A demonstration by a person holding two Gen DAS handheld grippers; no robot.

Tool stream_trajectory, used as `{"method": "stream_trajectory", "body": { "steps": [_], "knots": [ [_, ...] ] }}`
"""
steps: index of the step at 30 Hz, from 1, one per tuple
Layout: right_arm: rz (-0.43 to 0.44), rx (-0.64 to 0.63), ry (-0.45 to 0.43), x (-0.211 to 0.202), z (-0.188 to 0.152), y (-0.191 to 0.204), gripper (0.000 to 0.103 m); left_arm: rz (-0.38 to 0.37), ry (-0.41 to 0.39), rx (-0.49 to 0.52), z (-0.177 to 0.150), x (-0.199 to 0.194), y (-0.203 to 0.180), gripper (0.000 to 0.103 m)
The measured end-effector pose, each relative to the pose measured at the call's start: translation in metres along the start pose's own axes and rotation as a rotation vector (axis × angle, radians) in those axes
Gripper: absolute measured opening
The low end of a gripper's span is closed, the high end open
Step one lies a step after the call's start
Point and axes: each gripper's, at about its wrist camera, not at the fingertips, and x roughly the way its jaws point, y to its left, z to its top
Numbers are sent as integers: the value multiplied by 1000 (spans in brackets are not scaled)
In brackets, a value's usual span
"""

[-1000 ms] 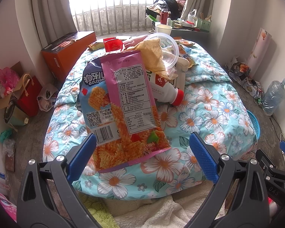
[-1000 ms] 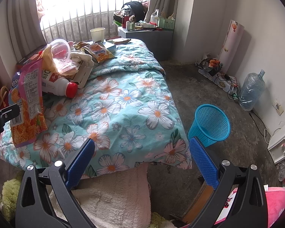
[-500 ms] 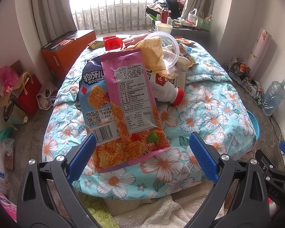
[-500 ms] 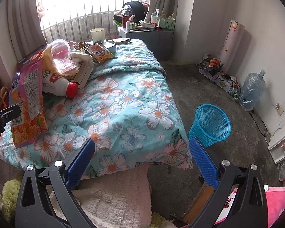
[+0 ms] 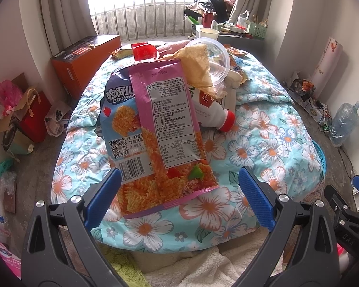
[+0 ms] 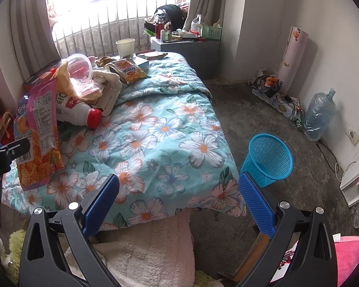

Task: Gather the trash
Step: 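Move the left tool over the red wrapper and close on it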

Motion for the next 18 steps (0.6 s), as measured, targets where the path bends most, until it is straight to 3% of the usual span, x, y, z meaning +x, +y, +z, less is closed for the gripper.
{"method": "stream_trajectory", "body": {
  "steps": [8,18],
  "knots": [
    [15,-27,-18,8,16,21,97,-22,-21,-67,6,12,24,94],
    [73,-5,-153,12,48,47,97,-89,-216,-159,37,7,77,94]
  ]
}}
